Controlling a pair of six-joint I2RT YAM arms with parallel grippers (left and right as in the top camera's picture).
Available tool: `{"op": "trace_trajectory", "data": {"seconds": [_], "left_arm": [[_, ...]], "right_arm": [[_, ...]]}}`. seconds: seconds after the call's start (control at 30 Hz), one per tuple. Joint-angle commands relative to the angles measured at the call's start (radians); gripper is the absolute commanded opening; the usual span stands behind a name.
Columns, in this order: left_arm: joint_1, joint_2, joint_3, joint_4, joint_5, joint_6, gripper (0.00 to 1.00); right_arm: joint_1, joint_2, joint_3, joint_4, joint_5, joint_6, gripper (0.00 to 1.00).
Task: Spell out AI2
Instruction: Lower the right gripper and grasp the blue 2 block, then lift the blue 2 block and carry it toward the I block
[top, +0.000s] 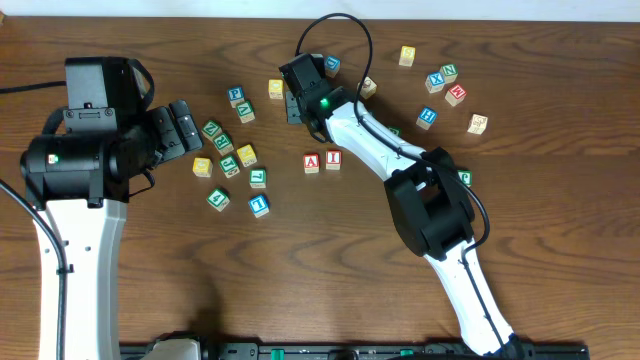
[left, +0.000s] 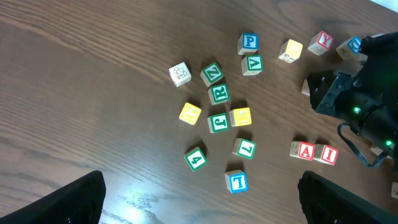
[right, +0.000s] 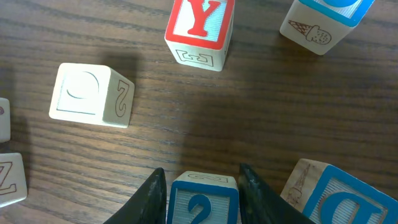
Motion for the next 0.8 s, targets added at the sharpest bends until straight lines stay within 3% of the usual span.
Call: {"op": "trace_trajectory", "data": {"seconds": [0.0,0.77], "left_arm": [[0.003,0.009,-0.004,-0.003,-0.013,0.017,0.98],[0.003,0.009,-0.004,-0.003,-0.013,0.017,0.98]], "right_arm": [[0.008,0.025,0.012,-0.008,0.018,0.004,0.32],[0.007,0.011,0.014,-0.030,0.021,-0.008,0.24]]}}
